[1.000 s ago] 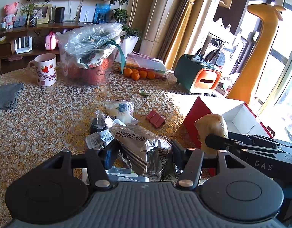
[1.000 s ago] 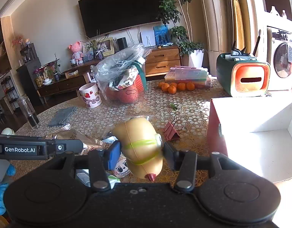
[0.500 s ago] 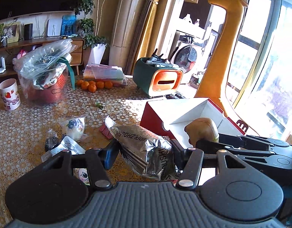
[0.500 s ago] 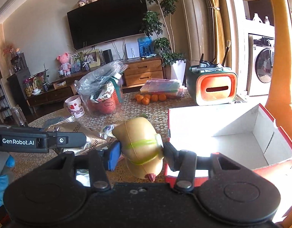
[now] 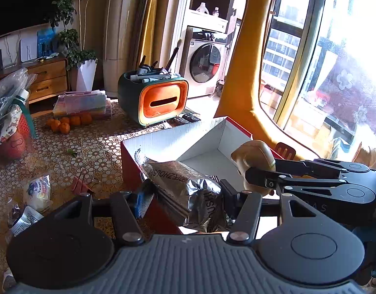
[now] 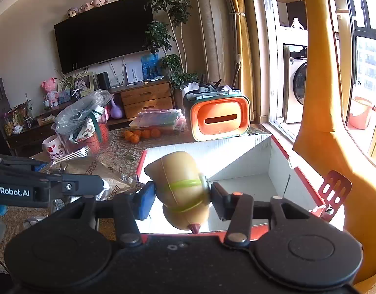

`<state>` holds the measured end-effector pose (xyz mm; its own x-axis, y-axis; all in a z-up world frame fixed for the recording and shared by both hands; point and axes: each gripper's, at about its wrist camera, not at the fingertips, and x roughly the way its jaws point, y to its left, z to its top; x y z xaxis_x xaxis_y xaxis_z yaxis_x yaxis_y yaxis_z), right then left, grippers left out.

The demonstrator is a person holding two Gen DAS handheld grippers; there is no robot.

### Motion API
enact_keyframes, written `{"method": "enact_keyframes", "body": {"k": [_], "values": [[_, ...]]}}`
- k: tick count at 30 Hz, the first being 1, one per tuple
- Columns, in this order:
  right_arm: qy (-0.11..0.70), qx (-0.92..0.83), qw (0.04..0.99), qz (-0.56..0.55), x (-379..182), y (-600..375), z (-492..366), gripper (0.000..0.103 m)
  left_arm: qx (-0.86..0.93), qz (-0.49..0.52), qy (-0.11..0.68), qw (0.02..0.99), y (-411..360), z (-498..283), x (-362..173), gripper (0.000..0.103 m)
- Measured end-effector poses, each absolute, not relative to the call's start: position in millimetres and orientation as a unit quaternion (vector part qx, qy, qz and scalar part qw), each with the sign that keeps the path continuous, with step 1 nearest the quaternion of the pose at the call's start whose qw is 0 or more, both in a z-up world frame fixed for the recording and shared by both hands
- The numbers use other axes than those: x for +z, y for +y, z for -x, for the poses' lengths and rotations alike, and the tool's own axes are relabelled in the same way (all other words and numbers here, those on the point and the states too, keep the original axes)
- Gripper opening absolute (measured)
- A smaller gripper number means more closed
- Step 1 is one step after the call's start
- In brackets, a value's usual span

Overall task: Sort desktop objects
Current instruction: 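Carry both held items over the open red-and-white box with both tools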

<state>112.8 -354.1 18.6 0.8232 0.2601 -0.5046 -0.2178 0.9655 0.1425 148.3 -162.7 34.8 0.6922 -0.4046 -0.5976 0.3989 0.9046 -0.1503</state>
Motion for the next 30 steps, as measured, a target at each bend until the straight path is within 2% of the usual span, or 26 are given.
{"method": "enact_keyframes", "body": {"k": [13,30], "values": [[0.298,0.073,0.951,-0.034,-8,-399,-157,0.049,-0.244,-0.042,0.351,0.903,-217,-201,4,0.057],[0.408,0.073,0.910,-0.014,-57,-404,-230,0.049,-0.248,-0.090,0.453,0.851,-256,-262,-49,0.058]]}}
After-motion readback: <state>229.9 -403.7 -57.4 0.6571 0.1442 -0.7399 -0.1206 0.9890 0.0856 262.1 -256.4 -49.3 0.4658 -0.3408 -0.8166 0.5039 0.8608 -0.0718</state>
